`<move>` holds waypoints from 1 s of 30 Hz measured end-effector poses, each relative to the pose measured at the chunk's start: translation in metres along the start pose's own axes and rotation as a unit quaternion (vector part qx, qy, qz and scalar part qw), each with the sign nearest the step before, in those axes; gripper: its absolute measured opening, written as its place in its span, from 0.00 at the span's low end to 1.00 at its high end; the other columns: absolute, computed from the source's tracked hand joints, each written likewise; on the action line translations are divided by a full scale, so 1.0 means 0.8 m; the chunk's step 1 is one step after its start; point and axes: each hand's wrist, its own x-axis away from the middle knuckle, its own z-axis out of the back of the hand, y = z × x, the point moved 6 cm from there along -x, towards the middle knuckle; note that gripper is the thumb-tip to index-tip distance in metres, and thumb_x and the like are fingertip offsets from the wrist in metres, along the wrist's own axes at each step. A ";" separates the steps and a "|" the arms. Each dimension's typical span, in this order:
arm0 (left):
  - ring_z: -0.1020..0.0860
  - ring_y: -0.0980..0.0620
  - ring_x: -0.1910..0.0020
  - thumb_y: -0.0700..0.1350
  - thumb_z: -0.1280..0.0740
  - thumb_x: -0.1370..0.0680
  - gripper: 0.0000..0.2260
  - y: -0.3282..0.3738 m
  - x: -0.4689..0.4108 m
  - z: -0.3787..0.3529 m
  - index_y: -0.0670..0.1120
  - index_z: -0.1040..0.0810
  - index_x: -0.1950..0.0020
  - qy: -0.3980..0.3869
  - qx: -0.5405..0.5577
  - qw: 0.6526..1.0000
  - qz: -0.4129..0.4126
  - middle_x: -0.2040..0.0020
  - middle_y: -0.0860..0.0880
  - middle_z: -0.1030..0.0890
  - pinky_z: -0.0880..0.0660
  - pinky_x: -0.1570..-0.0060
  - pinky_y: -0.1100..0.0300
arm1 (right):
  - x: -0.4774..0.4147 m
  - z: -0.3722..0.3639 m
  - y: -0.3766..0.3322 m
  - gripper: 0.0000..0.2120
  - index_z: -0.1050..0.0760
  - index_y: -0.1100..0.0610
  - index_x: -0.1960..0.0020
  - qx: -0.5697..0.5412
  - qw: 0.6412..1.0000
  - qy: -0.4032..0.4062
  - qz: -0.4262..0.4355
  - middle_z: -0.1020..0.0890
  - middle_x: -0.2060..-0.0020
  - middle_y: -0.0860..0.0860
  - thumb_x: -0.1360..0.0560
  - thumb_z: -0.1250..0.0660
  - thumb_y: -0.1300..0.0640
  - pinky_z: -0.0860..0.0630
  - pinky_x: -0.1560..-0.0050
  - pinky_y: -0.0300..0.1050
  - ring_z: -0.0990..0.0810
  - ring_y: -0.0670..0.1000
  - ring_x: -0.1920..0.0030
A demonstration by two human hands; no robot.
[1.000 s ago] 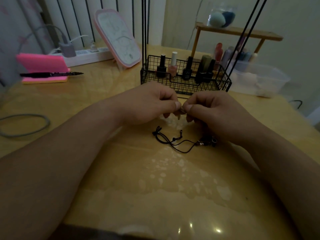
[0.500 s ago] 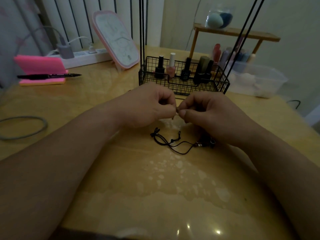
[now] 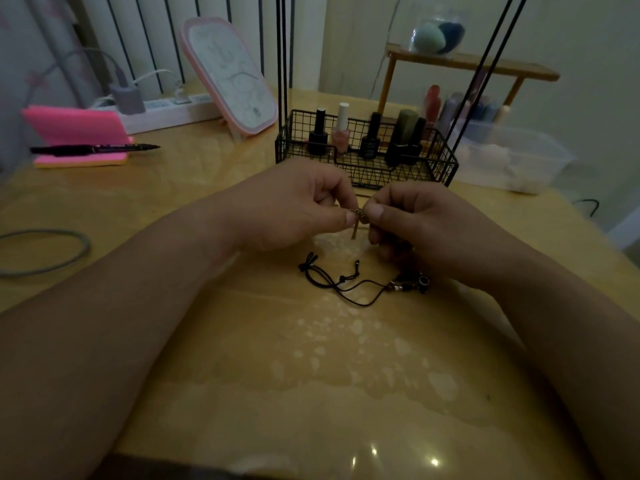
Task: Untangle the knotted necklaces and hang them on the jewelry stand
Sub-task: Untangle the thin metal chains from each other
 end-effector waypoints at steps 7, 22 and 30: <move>0.28 0.57 0.70 0.47 0.34 0.16 0.08 -0.005 0.000 -0.004 0.47 0.17 0.52 -0.021 0.017 0.999 0.041 0.68 0.52 0.22 0.30 0.68 0.64 | -0.001 0.004 0.000 0.08 0.20 0.52 0.49 0.006 1.000 0.018 0.006 0.15 0.62 0.46 0.15 0.37 0.52 0.22 0.59 0.48 0.18 0.50 0.61; 0.25 0.54 0.71 0.45 0.32 0.16 0.06 -0.003 0.001 -0.003 0.52 0.15 0.45 -0.044 -0.009 0.998 0.033 0.68 0.48 0.16 0.30 0.68 0.63 | 0.000 -0.001 -0.010 0.06 0.21 0.46 0.50 0.091 0.992 0.046 0.069 0.16 0.62 0.41 0.16 0.35 0.50 0.27 0.66 0.40 0.22 0.39 0.68; 0.30 0.56 0.74 0.42 0.33 0.17 0.07 -0.007 0.002 -0.001 0.47 0.15 0.46 -0.056 0.057 0.995 0.059 0.71 0.48 0.22 0.32 0.73 0.67 | 0.003 -0.001 -0.021 0.05 0.22 0.46 0.50 0.121 0.982 0.087 0.113 0.17 0.62 0.43 0.16 0.35 0.51 0.26 0.66 0.33 0.19 0.41 0.64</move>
